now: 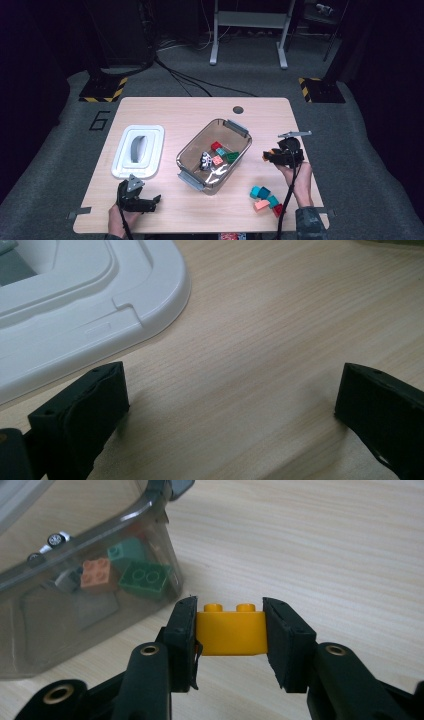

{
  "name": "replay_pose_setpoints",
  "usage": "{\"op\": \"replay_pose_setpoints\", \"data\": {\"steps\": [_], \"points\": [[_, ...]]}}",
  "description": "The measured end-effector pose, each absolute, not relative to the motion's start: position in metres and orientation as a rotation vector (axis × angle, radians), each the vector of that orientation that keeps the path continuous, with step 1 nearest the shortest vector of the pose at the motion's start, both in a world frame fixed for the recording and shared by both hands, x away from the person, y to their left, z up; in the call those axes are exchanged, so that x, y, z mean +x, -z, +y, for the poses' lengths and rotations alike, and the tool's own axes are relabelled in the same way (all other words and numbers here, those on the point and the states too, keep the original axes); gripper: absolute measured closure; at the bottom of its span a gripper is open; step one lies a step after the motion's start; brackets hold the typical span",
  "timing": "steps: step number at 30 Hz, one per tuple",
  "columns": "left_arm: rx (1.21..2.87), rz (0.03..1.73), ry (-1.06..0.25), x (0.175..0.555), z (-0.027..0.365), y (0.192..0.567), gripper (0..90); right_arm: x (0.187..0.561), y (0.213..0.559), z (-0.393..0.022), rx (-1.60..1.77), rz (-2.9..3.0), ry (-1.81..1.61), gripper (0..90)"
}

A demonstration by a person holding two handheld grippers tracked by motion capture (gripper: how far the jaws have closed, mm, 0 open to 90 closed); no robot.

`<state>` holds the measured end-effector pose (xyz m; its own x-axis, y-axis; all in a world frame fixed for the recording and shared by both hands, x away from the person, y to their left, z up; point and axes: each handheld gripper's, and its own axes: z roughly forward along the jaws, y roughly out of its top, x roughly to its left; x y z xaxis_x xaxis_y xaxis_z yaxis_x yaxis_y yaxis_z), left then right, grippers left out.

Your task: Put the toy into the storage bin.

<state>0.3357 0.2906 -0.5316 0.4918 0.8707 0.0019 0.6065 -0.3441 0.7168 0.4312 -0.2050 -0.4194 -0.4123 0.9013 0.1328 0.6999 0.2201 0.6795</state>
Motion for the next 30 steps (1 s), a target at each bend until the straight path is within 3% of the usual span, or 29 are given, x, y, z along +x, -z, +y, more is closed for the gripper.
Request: {"op": "replay_pose_setpoints", "data": {"steps": [30], "points": [[2.077, 1.21, -0.514, 0.336, 0.291, 0.532, 0.5, 0.451, 0.378, -0.199, 1.441, 2.162, -1.012, 58.7]]}}
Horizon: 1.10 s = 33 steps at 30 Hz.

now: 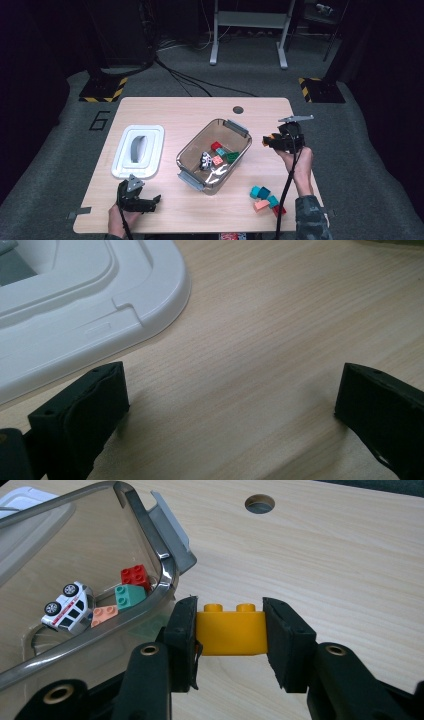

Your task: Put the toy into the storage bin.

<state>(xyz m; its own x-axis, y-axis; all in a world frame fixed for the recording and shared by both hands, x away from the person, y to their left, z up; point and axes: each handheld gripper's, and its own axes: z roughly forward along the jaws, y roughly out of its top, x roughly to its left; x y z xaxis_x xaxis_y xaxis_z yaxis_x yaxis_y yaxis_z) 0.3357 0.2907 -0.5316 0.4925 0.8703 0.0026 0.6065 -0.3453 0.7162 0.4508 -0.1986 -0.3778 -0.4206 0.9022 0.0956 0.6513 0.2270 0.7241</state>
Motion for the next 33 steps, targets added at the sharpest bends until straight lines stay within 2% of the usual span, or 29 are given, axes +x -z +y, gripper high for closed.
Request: {"op": "replay_pose_setpoints", "data": {"steps": [33], "points": [[2.077, 1.21, -0.513, 0.336, 0.291, 0.532, 0.5, 0.46, 0.337, -0.166, 1.327, 2.159, -1.043, 58.7]]}}
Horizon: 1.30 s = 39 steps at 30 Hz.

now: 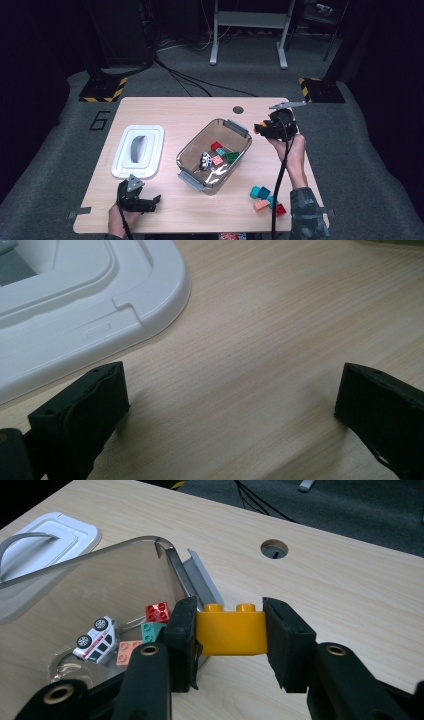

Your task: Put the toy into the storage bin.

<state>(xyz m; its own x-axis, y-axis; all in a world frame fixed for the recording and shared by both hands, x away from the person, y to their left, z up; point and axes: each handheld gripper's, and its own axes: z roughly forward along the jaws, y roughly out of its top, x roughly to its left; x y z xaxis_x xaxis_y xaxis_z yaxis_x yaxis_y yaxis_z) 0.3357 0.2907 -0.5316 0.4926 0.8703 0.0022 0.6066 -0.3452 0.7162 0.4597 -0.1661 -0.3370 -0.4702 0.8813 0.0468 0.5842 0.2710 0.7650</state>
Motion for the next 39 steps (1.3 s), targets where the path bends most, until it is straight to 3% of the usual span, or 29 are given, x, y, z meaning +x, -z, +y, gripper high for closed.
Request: {"op": "replay_pose_setpoints", "data": {"steps": [20, 35, 39], "points": [[2.091, 1.204, -0.512, 0.336, 0.291, 0.531, 0.5, 0.469, 0.361, -0.116, 1.26, 2.324, -0.953, 58.7], [2.09, 1.204, -0.512, 0.336, 0.291, 0.531, 0.5, 0.467, 0.371, -0.111, 1.248, 2.394, -0.843, 57.6], [2.089, 1.204, -0.513, 0.336, 0.291, 0.531, 0.5, 0.465, 0.372, -0.112, 1.261, 2.399, -0.832, 50.5]]}}
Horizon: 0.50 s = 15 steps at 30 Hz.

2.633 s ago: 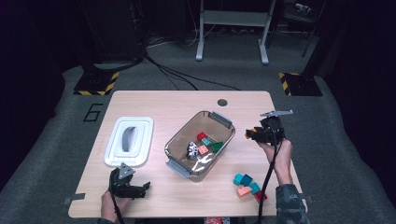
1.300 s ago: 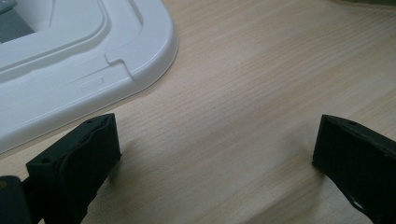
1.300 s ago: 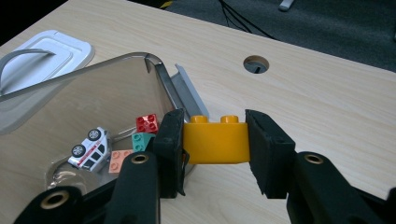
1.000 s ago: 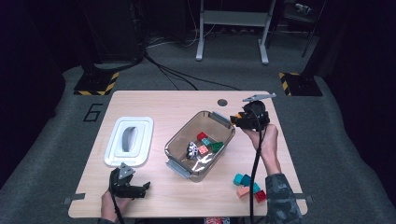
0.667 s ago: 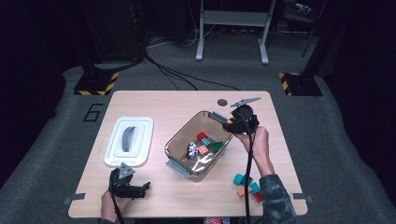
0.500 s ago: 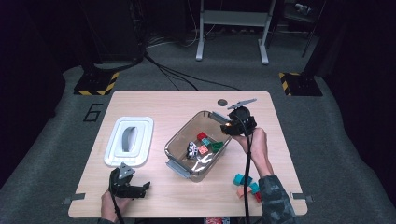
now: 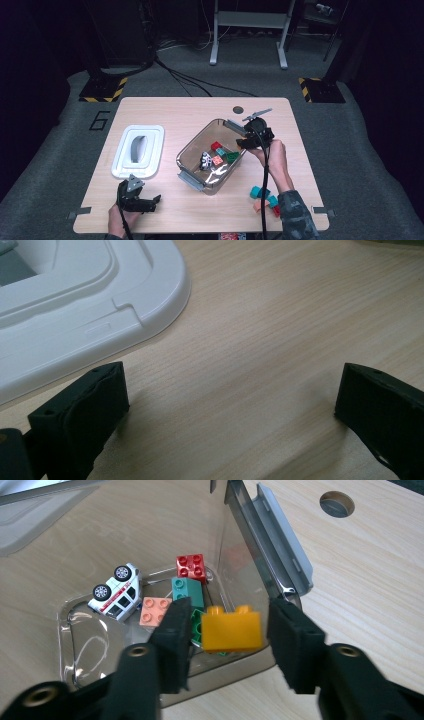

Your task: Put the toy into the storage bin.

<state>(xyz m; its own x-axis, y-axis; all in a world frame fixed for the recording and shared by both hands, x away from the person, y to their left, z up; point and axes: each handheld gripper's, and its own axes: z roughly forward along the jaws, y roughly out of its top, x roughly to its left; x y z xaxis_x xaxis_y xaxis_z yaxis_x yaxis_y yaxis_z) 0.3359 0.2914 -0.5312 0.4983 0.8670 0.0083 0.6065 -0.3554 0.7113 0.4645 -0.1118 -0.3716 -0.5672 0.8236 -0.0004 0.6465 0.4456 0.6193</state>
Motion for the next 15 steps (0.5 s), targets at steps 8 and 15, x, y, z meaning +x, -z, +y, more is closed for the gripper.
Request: {"op": "replay_pose_setpoints", "data": {"steps": [8, 15], "points": [[2.088, 1.205, -0.512, 0.336, 0.291, 0.531, 0.5, 0.452, 0.364, -0.127, 1.293, 2.341, -0.905, 26.2], [2.078, 1.209, -0.515, 0.336, 0.291, 0.532, 0.5, 0.431, 0.368, -0.154, 1.326, 2.281, -0.957, 15.1]]}}
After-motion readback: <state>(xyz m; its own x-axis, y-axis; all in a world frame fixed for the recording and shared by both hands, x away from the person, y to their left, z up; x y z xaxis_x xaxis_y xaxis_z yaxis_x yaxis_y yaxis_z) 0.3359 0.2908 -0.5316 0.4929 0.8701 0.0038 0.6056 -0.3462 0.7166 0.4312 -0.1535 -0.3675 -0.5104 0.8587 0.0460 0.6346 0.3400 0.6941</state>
